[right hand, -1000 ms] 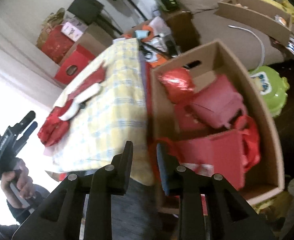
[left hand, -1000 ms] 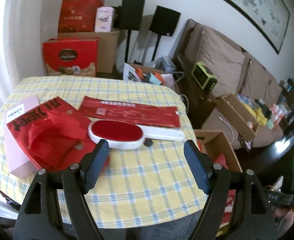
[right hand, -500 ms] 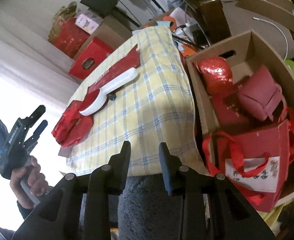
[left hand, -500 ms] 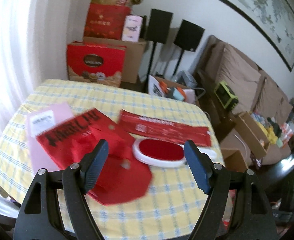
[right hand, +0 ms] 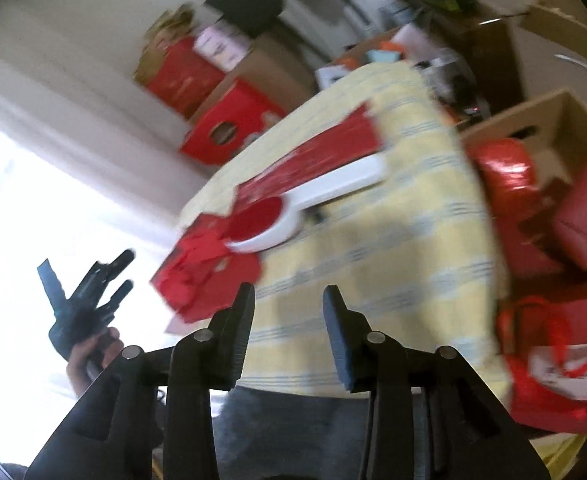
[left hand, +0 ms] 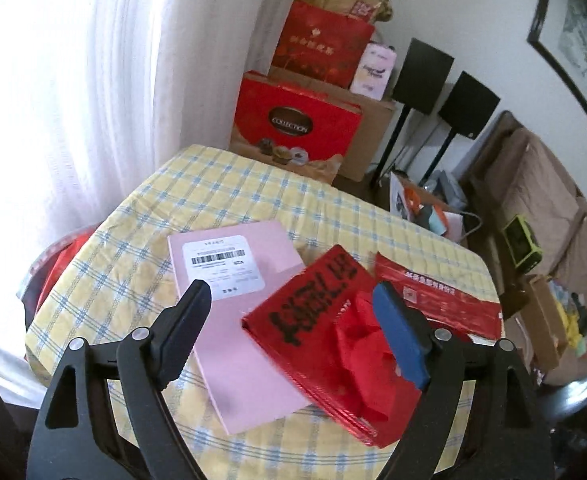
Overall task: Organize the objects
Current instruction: 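Reach the right gripper to the red tissue bag while the left approaches the red printed bag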
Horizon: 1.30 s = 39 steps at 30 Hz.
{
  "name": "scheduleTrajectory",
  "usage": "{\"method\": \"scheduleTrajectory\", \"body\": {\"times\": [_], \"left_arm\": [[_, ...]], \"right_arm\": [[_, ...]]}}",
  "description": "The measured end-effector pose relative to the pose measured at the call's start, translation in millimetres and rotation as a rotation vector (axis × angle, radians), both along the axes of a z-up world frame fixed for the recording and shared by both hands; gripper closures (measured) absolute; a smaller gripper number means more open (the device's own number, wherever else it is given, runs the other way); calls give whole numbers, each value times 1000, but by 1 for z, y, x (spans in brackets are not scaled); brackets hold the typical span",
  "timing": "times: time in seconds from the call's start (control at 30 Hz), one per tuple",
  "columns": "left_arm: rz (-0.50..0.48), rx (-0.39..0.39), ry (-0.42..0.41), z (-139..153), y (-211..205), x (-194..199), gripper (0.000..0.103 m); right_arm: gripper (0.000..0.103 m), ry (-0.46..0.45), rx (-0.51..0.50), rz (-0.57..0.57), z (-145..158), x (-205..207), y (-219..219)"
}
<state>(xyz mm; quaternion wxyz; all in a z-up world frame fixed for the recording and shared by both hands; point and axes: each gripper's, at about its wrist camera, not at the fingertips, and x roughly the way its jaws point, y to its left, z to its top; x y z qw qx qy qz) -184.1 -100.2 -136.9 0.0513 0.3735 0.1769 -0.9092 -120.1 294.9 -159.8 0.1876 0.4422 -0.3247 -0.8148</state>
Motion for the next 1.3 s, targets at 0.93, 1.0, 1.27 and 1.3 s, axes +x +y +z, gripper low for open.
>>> {"method": "scheduleTrajectory", "body": {"times": [0.93,1.0,1.27,1.3], "left_arm": [[-166,217,-63,-12,-24,-6,21],[-163,289,-110,-22,-29,-9,32],[-138,350,-152,-46,-33,-17,43],[-126,363,-145,-49,-33,-18,43]], "right_arm": [[51,-68,-256,-53,-42,-15,-113],[51,-71,-279,-34,-45,-19,-119],[60,-111,-270,28,-61,-22,-137],[62,-113,-277,23,-64,-21,-135]]}}
